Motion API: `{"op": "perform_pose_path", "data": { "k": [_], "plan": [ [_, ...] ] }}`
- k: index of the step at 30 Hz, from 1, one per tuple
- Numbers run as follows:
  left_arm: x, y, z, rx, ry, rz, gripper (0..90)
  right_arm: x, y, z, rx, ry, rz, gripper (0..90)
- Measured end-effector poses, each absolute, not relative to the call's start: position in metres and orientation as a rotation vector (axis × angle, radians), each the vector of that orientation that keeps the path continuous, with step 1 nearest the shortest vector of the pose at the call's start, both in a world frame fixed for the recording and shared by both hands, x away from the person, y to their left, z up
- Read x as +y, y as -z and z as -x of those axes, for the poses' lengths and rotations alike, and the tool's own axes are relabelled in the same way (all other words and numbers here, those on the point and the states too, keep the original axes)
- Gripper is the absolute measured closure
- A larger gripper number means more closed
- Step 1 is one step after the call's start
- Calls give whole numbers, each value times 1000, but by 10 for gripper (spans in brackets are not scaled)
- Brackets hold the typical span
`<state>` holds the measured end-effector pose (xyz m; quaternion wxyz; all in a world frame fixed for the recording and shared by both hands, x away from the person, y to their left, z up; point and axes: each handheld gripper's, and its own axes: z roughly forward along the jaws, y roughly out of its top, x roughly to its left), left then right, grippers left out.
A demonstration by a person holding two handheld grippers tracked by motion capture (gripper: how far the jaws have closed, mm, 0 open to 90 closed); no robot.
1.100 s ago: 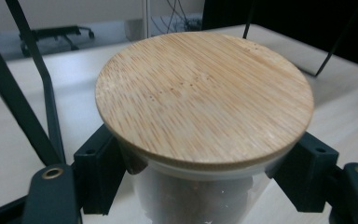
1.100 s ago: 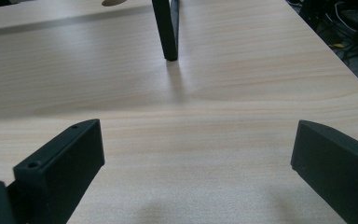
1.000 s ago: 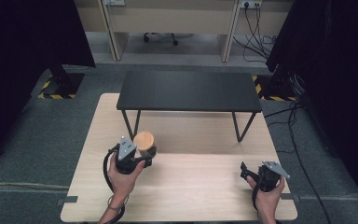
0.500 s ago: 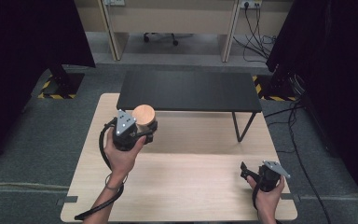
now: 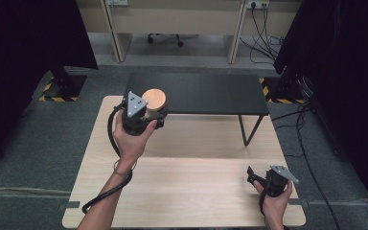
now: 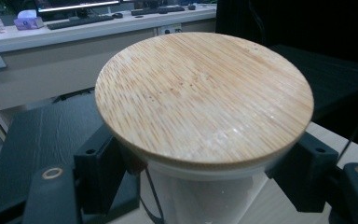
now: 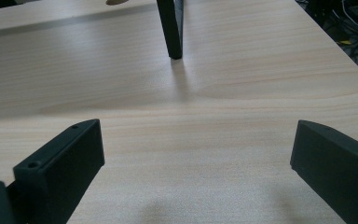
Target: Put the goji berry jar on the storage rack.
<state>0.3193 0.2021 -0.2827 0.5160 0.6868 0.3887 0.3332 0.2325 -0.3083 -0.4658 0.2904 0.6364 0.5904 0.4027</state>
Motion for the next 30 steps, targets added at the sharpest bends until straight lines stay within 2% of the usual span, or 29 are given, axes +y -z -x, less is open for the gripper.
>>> {"op": "perform_pose_path", "data": {
  "k": [12, 22, 30],
  "plan": [
    [187, 266, -356, 975, -829, -1679, 257, -310, 466, -233, 1581, -1083, -1701, 27],
    [176, 267, -389, 1044, -792, -1707, 257, -310, 465, -233, 1587, -1080, -1696, 30],
    [172, 274, -400, 1063, -767, -1717, 257, -310, 465, -234, 1597, -1076, -1694, 30]
  ]
}}
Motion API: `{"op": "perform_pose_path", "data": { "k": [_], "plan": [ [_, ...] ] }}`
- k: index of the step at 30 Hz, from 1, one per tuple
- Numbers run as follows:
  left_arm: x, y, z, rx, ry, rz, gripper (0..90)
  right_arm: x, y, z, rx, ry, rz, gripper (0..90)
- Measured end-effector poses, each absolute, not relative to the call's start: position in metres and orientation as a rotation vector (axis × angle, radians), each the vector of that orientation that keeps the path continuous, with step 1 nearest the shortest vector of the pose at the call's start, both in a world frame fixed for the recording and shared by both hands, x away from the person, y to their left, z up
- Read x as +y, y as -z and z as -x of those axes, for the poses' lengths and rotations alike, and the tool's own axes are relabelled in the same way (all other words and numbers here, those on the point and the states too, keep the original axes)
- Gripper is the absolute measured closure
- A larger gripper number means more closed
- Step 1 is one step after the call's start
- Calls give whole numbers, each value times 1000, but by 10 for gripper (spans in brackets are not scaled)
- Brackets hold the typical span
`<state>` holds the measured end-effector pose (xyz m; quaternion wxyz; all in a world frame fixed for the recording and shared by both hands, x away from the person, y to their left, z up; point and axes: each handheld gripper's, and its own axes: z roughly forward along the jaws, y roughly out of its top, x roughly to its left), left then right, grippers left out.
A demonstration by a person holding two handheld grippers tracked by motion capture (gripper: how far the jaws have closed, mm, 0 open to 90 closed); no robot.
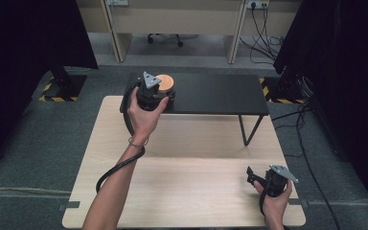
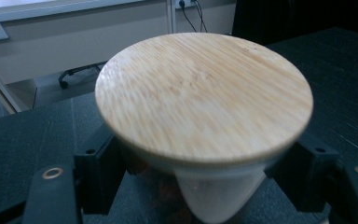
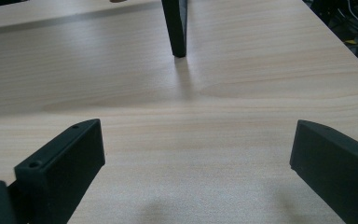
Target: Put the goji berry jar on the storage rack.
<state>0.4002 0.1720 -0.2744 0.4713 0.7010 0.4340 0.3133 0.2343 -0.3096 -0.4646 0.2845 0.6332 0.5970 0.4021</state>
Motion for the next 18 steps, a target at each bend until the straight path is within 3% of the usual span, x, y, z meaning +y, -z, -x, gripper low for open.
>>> {"op": "perform_pose_path", "data": {
  "k": [18],
  "plan": [
    [180, 279, -409, 1063, -724, -1693, 257, -310, 464, -235, 1602, -1074, -1698, 31]
  ]
}}
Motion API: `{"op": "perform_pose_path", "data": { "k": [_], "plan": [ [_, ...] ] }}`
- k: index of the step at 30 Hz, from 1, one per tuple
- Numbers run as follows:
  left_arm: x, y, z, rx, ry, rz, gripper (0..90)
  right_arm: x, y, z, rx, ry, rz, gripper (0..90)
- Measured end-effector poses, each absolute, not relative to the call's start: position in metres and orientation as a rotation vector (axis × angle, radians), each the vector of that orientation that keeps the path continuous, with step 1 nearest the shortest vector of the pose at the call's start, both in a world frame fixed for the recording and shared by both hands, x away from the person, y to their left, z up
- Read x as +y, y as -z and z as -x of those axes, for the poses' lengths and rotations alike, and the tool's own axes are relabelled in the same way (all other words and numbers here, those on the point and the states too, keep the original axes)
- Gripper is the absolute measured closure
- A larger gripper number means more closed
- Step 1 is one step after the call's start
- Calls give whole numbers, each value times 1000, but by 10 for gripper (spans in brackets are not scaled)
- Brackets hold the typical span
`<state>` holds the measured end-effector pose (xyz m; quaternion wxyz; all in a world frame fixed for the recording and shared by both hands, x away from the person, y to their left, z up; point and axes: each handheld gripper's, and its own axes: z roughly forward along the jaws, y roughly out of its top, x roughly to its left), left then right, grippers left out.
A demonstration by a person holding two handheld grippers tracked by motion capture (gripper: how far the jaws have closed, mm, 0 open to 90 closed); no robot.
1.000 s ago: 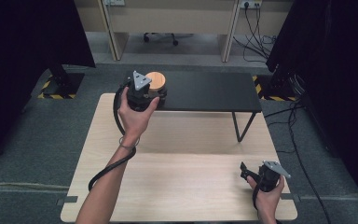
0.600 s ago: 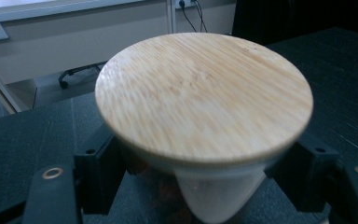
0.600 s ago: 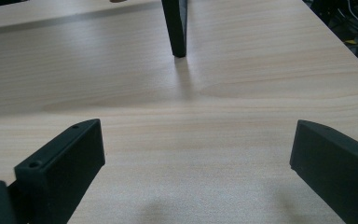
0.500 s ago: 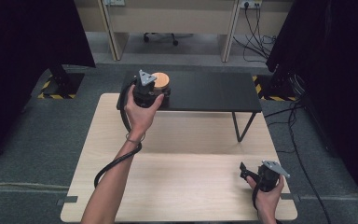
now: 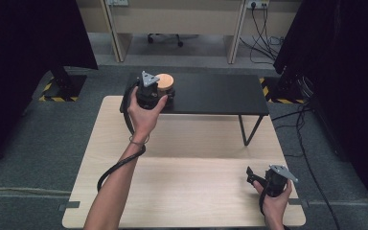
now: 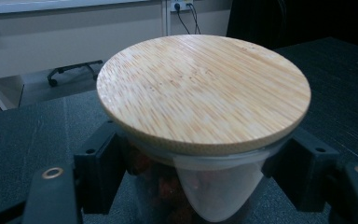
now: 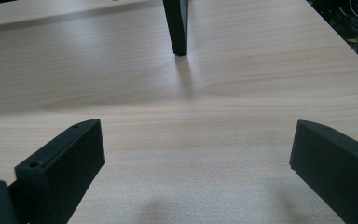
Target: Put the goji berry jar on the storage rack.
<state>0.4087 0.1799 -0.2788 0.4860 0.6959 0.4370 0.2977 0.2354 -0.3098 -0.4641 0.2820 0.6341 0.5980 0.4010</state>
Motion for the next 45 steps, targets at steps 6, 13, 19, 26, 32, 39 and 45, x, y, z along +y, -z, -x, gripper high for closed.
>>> {"op": "perform_pose_path", "data": {
  "k": [6, 13, 19, 26, 32, 39, 45],
  "plan": [
    [181, 278, -410, 1061, -720, -1699, 257, -309, 464, -236, 1611, -1074, -1697, 31],
    [182, 278, -410, 1055, -719, -1699, 257, -310, 464, -236, 1610, -1079, -1700, 31],
    [185, 280, -409, 1041, -713, -1696, 255, -312, 464, -236, 1606, -1089, -1709, 31],
    [191, 284, -385, 995, -769, -1621, 39, -312, 464, -236, 1608, -1088, -1709, 31],
    [196, 281, -369, 968, -806, -1625, 30, -312, 464, -236, 1607, -1087, -1710, 31],
    [206, 282, -344, 927, -821, -1603, 32, -312, 464, -237, 1607, -1087, -1712, 32],
    [218, 291, -325, 923, -833, -1577, 35, -312, 464, -236, 1606, -1087, -1711, 31]
  ]
}}
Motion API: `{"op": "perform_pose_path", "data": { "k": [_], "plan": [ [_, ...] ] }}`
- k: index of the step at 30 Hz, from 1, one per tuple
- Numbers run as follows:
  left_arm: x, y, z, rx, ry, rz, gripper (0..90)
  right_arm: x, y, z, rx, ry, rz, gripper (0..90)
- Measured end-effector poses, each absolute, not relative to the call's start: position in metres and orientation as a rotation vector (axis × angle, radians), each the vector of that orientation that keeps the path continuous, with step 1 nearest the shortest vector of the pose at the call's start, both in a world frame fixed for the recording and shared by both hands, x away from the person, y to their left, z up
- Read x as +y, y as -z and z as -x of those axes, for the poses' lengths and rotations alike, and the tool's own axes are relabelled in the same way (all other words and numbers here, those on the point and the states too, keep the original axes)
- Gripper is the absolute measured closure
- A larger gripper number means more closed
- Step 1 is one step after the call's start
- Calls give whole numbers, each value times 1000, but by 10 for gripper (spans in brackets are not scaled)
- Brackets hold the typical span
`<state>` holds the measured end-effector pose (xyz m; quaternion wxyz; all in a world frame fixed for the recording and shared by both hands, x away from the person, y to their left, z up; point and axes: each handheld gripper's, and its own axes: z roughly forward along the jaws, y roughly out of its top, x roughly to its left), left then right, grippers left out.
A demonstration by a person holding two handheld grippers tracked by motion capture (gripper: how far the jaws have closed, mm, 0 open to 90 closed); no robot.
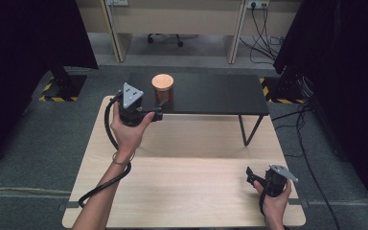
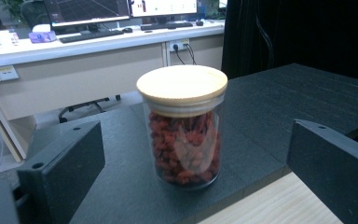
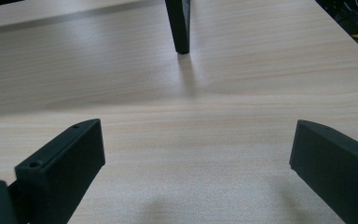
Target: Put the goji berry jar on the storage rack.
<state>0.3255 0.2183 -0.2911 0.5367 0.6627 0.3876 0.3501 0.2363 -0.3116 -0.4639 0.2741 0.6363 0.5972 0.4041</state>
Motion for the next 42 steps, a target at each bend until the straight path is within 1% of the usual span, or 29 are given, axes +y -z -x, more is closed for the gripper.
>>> {"op": "perform_pose_path", "data": {
  "k": [8, 28, 42],
  "plan": [
    [230, 297, -310, 899, -826, -1562, 35, -309, 464, -236, 1609, -1080, -1706, 31],
    [240, 342, -274, 902, -850, -1584, 35, -307, 463, -236, 1613, -1076, -1700, 31],
    [248, 373, -266, 961, -829, -1591, 35, -306, 463, -236, 1616, -1070, -1693, 32]
  ]
}}
